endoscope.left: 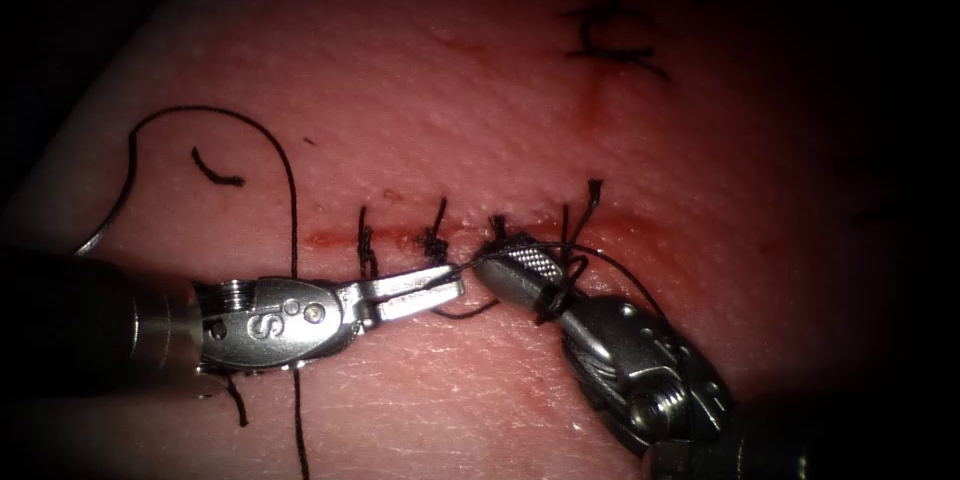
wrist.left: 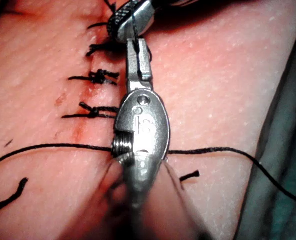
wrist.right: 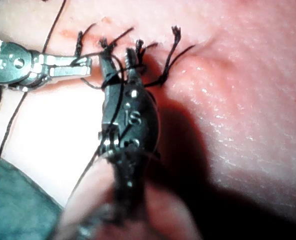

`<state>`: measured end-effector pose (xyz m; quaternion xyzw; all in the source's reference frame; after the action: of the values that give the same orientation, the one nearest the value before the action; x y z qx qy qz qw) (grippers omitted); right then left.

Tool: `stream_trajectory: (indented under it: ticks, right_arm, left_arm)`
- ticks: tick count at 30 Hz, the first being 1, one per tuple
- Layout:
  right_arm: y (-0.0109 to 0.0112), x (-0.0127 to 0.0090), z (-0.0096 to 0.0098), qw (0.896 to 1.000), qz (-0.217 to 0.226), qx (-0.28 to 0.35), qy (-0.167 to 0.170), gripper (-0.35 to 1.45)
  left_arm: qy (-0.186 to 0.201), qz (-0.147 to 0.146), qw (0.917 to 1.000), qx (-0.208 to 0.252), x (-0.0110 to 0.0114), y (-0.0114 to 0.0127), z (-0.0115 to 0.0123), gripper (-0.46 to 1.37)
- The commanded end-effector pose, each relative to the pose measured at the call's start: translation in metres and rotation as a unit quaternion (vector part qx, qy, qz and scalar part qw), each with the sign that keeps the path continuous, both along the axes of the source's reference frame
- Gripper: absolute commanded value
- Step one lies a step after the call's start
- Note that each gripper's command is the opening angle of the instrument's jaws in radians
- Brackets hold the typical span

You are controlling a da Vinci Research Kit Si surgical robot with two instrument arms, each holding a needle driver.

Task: Wound Closure
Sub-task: Wrap the suture one time counter-clockwise, then grab the suture tail with the right gripper

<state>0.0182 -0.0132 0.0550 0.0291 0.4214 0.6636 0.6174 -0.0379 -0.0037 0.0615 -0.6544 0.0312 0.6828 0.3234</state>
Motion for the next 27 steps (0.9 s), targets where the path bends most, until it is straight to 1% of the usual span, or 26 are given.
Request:
stream_trajectory:
  ticks: [1, 5, 6, 8, 11, 19, 22, 27]
  right_arm:
    - [-0.0001, 0.0, 0.0001, 1.0, 0.003, 0.0, -0.003, 0.15]
    - [-0.0001, -0.0007, 0.0001, 0.999, 0.015, -0.005, -0.028, 0.51]
    - [-0.0002, -0.0012, 0.0001, 0.999, 0.02, -0.005, -0.034, 0.56]
    - [-0.0003, -0.0015, 0.0001, 0.999, 0.024, -0.005, -0.038, 0.58]
    - [-0.0007, -0.0025, 0.0003, 0.998, 0.038, -0.007, -0.052, 0.67]
    - [-0.0017, -0.0033, 0.0009, 0.996, 0.058, -0.013, -0.071, 0.8]
    - [-0.0016, -0.0036, 0.001, 0.995, 0.06, -0.014, -0.074, 0.83]
    - [-0.0009, -0.004, 0.0017, 0.995, 0.065, -0.015, -0.076, 0.82]
  left_arm:
    - [-0.002, 0.004, 1.0, -0.001, -0.0001, 0.0, 0.0, -0.35]
    - [-0.008, 0.011, 0.9999, 0.001, -0.0011, -0.0002, -0.0003, -0.35]
    - [-0.007, 0.012, 0.9999, -0.002, -0.0013, -0.0002, -0.0003, -0.35]
    - [-0.007, 0.012, 0.9999, -0.002, -0.0015, -0.0002, -0.0003, -0.35]
    - [-0.008, 0.014, 0.9999, -0.004, -0.0017, 0.0001, -0.0002, -0.35]
    - [-0.011, 0.024, 0.9996, -0.007, -0.0027, 0.0011, 0.0004, -0.35]
    - [-0.012, 0.028, 0.9995, -0.01, -0.0033, 0.0013, 0.0006, -0.35]
    - [-0.014, 0.043, 0.9989, -0.011, -0.0046, 0.0014, 0.0007, -0.35]
